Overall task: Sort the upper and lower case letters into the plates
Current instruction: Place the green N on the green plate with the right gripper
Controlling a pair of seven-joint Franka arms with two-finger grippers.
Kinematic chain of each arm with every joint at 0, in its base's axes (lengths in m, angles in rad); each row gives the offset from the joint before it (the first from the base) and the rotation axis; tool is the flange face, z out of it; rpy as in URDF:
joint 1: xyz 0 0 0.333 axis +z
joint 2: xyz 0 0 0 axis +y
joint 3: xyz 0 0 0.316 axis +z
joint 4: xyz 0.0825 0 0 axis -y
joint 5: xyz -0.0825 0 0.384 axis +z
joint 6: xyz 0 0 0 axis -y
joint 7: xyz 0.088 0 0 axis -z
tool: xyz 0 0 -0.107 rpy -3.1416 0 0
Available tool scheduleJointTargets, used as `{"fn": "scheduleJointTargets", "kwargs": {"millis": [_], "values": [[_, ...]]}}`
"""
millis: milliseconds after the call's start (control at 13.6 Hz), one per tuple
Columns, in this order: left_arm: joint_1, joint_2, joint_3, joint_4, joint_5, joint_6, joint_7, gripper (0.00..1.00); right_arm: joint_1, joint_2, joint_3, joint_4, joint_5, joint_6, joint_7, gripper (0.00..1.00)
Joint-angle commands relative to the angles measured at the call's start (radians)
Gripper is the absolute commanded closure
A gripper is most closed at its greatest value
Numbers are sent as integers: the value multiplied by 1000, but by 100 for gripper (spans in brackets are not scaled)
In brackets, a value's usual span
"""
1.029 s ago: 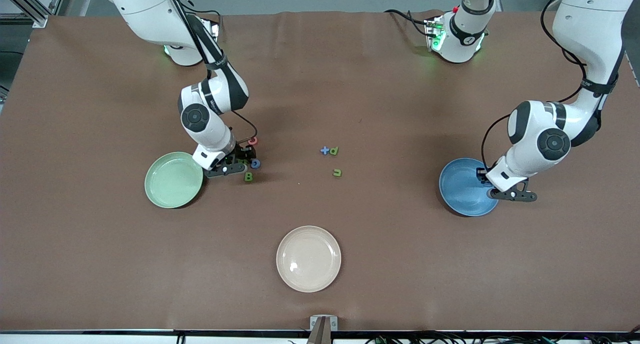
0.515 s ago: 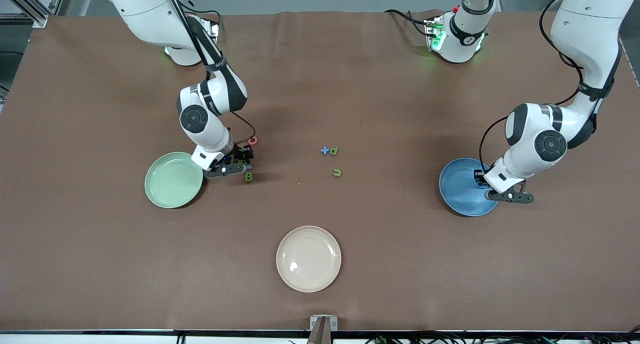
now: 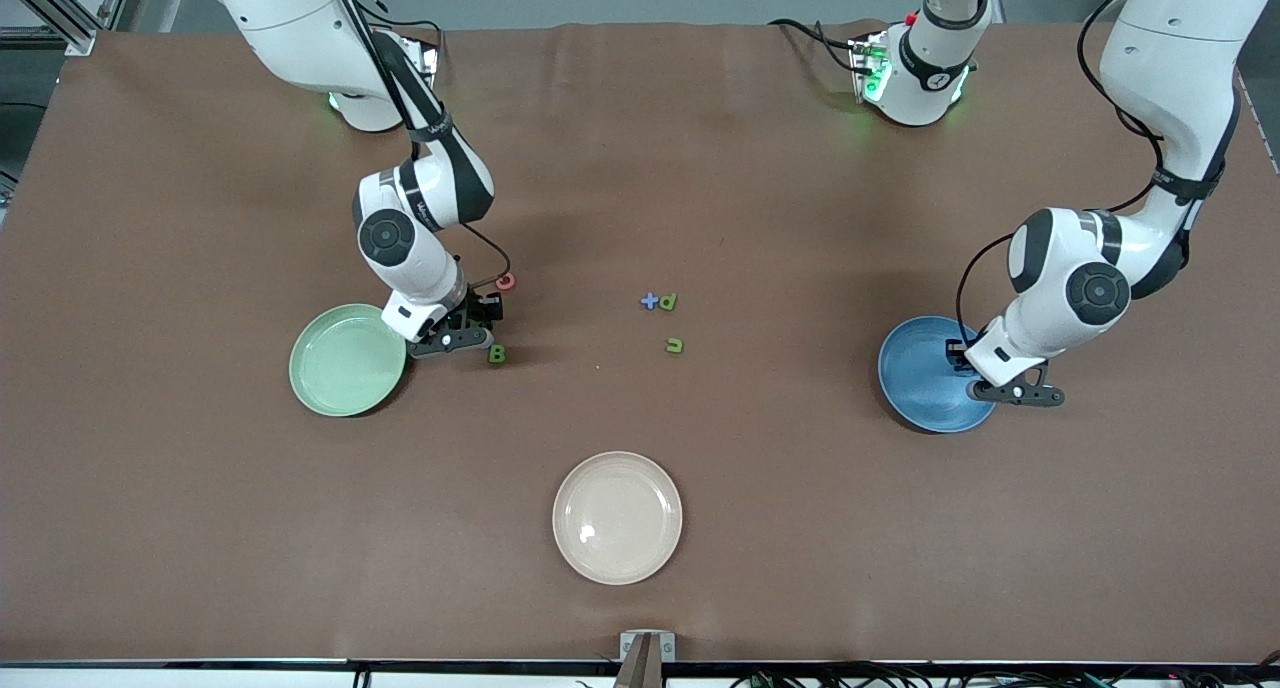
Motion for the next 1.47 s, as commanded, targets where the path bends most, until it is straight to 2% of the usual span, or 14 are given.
{"fn": "scheduleJointTargets", "kwargs": {"millis": [0,74,147,221,294,368,441,515,662,809,1029,1103,1397], "values": [[4,9,-5,8,18,11,1,90,-14,9,0,-14,-1,7,-20,72],[4,9,-5,8,18,12,1,89,-24,7,-2,-9,-1,-3,-40,78],[3,9,-5,8,18,11,1,87,-56,6,0,-8,-1,-3,-57,88],[1,8,-5,8,20,11,6,77,-89,0,1,-5,2,-7,-60,99],[-2,2,-7,11,20,11,6,53,-112,-11,1,6,2,-60,-60,100],[-4,-5,-10,17,20,6,1,22,-127,-28,1,30,2,-140,-60,100],[-4,-17,-28,17,18,-1,-7,7,-145,-58,0,50,2,-218,-60,100],[1,-40,-60,17,17,-27,-19,0,-170,-85,0,64,2,-258,-63,100],[-4,-69,-123,49,12,-145,-112,0,-231,-120,0,87,2,-324,-98,100],[1,-75,-217,94,12,-245,-260,0,-288,-128,1,115,5,-389,-124,100],[-30,-57,-320,134,14,-256,-477,0,-359,-120,0,117,2,-379,-262,100],[-63,-54,-332,138,15,-256,-544,0,-392,-117,0,115,0,-354,-320,100],[-259,49,-331,261,15,-256,-738,0,-443,-74,-2,104,-1,-261,-416,100]]}}
